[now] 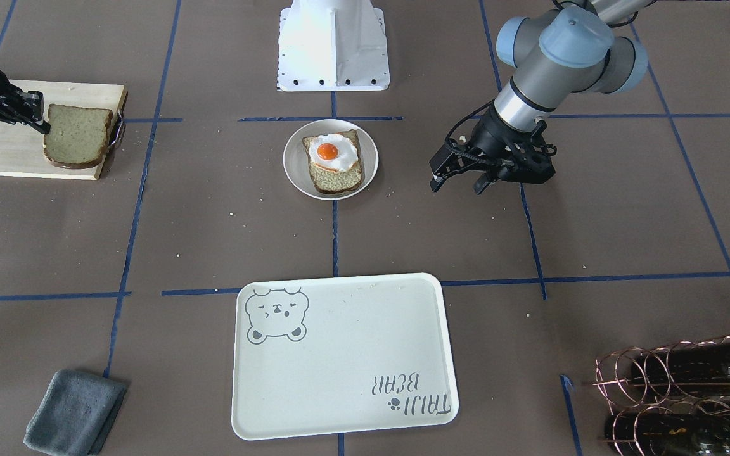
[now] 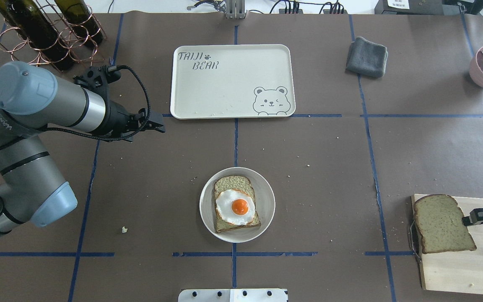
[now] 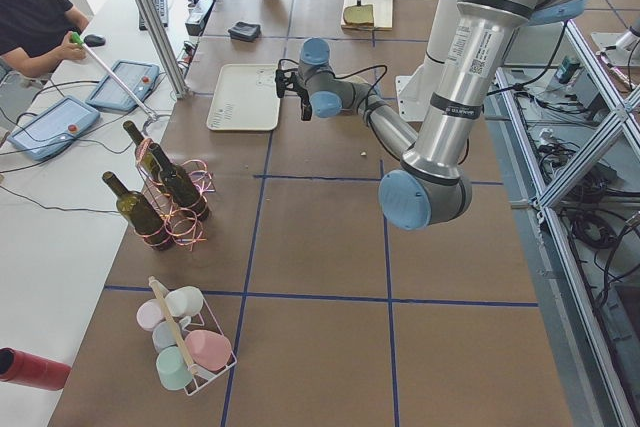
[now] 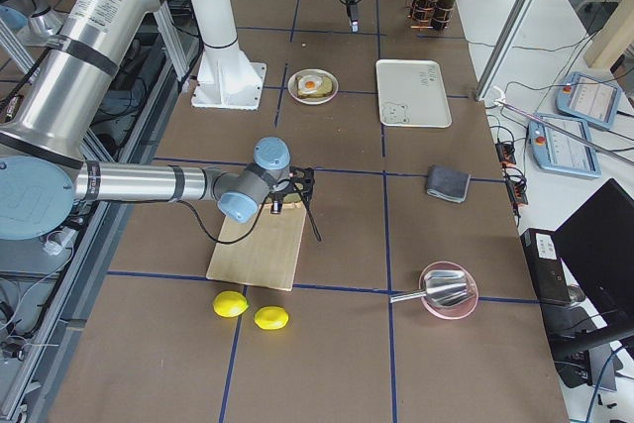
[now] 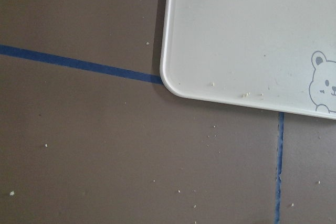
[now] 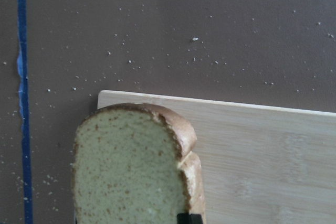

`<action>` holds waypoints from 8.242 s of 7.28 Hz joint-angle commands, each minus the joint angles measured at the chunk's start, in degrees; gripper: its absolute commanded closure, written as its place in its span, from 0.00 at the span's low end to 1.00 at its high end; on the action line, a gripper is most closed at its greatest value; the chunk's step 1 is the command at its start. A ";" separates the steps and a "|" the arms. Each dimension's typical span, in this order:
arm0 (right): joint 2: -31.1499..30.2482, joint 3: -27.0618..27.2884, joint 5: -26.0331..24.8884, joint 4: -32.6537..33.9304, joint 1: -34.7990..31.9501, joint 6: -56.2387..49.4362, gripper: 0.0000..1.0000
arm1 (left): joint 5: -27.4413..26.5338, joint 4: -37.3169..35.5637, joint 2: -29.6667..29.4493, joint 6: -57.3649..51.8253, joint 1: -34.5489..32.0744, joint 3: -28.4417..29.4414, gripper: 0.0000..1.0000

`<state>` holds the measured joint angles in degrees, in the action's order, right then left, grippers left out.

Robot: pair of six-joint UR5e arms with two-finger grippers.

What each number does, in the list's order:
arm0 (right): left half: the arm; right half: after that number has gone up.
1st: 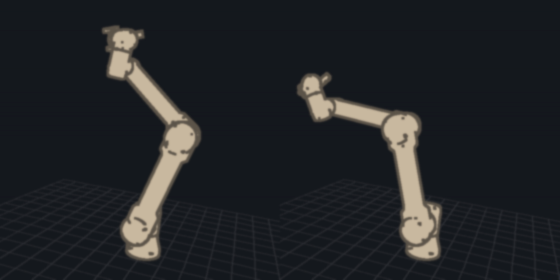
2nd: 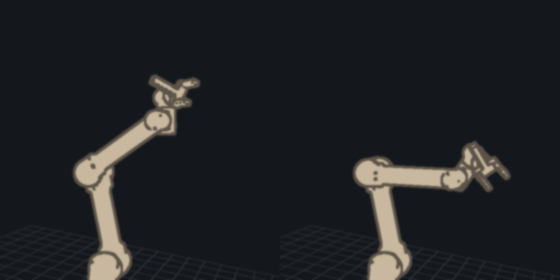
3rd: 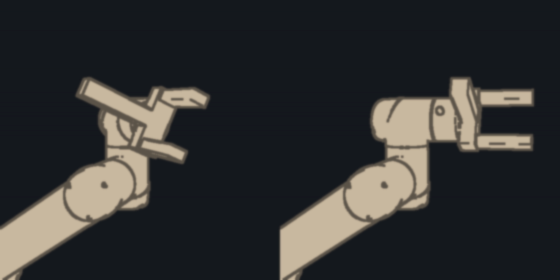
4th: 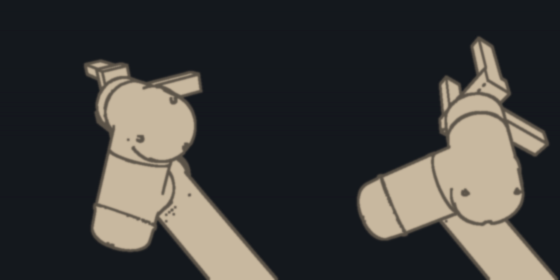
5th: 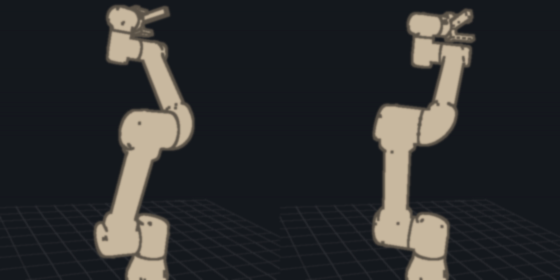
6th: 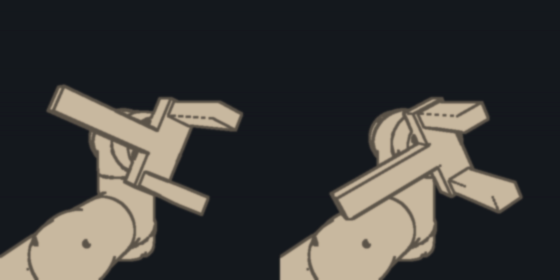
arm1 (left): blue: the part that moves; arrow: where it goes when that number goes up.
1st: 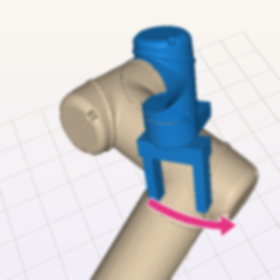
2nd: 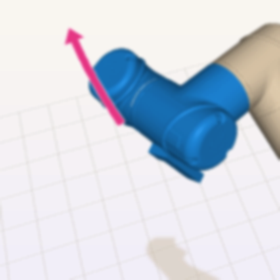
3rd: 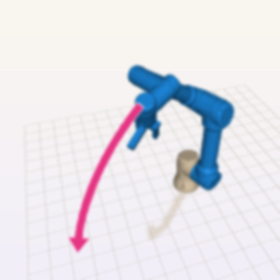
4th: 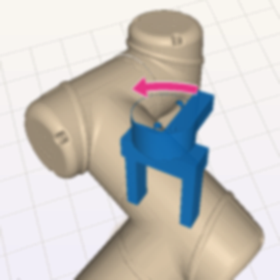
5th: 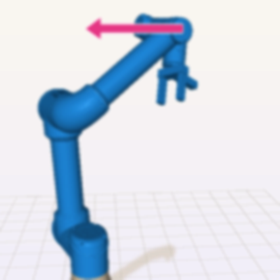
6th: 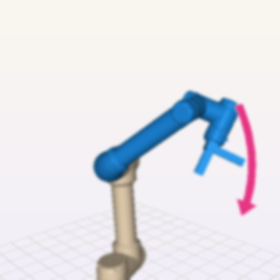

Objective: Make sandwich and place on tray

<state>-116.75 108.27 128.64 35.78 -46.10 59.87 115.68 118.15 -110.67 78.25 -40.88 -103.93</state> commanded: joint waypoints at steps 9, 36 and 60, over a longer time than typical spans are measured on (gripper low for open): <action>22.30 -0.51 20.24 -2.75 -20.17 6.88 1.00 | -0.19 0.42 -0.60 -0.29 0.01 2.15 0.00; 52.77 4.14 -15.00 56.35 11.93 11.93 0.00 | -8.14 -7.95 -3.22 8.31 9.46 -1.53 0.03; 30.12 3.62 -1.30 60.90 -20.76 -43.03 0.00 | -6.35 3.32 -9.03 16.05 9.10 4.15 1.00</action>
<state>-83.54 112.06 125.71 96.62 -63.13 22.79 107.31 121.43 -118.68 94.13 -27.27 -101.25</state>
